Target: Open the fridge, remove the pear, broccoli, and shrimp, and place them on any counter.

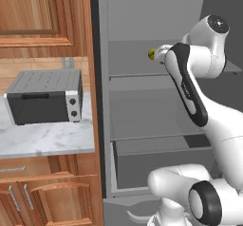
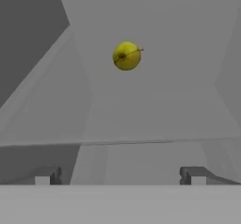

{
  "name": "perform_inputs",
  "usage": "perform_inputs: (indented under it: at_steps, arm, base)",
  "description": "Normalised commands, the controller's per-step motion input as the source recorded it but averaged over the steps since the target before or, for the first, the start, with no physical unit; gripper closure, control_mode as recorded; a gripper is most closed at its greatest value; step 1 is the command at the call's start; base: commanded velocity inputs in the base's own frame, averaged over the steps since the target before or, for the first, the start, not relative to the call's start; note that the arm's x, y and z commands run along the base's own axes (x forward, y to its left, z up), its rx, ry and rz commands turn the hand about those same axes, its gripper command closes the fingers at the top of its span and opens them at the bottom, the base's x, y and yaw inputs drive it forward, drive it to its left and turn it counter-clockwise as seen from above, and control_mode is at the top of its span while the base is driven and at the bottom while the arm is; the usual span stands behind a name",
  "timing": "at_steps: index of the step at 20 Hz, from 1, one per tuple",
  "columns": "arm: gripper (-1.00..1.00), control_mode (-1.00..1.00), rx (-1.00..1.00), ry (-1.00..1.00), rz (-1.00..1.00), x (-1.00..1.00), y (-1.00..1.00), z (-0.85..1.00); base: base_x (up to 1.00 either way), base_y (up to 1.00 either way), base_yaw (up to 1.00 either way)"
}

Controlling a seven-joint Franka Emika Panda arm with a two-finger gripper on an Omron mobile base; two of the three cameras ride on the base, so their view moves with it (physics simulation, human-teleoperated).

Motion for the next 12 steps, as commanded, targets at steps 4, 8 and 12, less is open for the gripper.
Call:
perform_inputs:
  at_steps: [4, 8, 12]
  arm:
    - [-1.0, -1.0, 0.0, 0.06, 0.01, 0.56, 0.0, 0.0]
    - [-1.0, -1.0, 0.0, 0.05, 0.0, 0.67, 0.0, -0.03]
    - [-1.0, -1.0, 0.0, 0.03, 0.0, 0.71, 0.0, -0.15]
  base:
    - [0.0, 0.0, 0.0]
    - [0.0, 0.0, 0.0]
    - [0.0, 0.0, 0.0]
